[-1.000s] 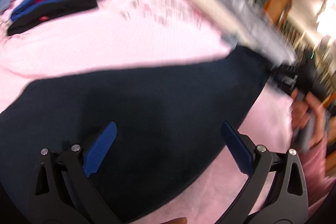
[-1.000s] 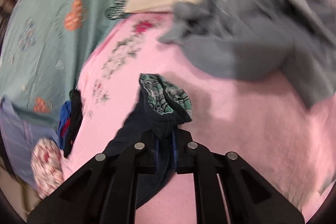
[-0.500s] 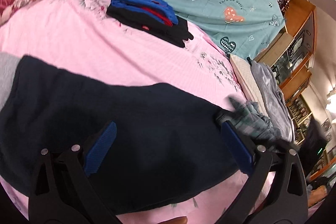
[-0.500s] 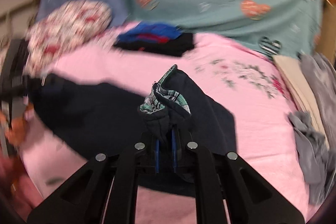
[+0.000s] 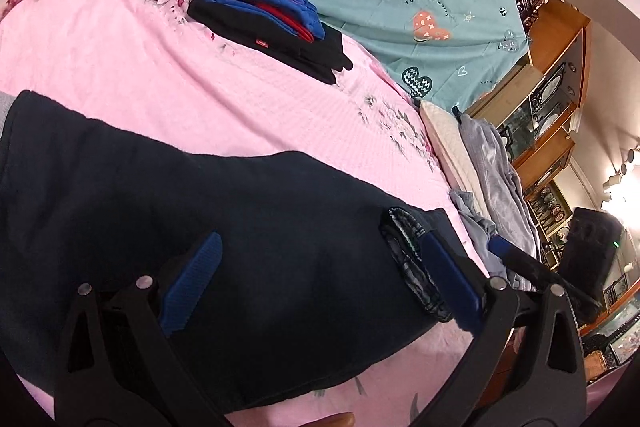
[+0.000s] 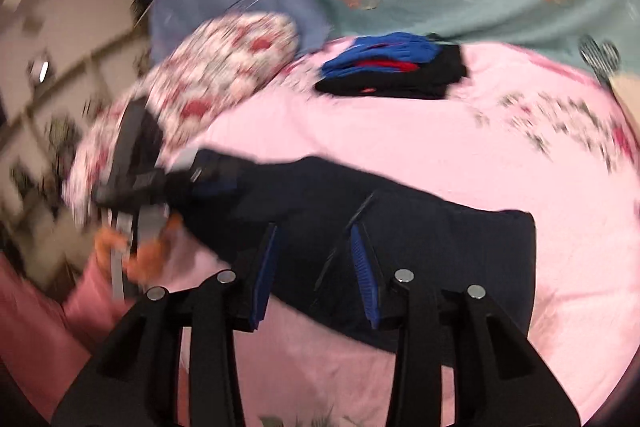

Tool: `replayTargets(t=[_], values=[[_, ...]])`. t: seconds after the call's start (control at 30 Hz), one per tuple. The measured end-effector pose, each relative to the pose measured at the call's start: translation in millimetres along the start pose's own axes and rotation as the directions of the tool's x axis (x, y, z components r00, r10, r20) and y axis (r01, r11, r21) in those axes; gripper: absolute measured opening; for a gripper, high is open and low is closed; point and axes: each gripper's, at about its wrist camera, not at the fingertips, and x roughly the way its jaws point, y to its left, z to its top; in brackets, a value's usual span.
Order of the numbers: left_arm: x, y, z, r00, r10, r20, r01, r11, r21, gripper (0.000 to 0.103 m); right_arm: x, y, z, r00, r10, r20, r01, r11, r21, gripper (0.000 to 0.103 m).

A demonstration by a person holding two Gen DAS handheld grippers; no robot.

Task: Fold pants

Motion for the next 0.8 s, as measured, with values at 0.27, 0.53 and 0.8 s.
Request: replayTargets(t=[0.27, 0.53, 0.8], values=[[4, 1, 1, 1.000, 0.016, -0.015, -0.016, 1.000, -0.001, 0.101, 61, -10, -17, 0.965, -0.119, -0.233, 0.129, 0.991, 0.028, 0.015], [4, 1, 1, 1.000, 0.022, -0.015, -0.022, 1.000, 0.006, 0.101, 60, 12, 15, 0.976, -0.118, -0.186, 0.113, 0.993, -0.036, 0.051], [2, 3, 1, 1.000, 0.002, -0.008, -0.002, 1.000, -0.003, 0.101, 97, 22, -4, 0.894, -0.355, -0.274, 0.297, 0.926, -0.232, 0.036]])
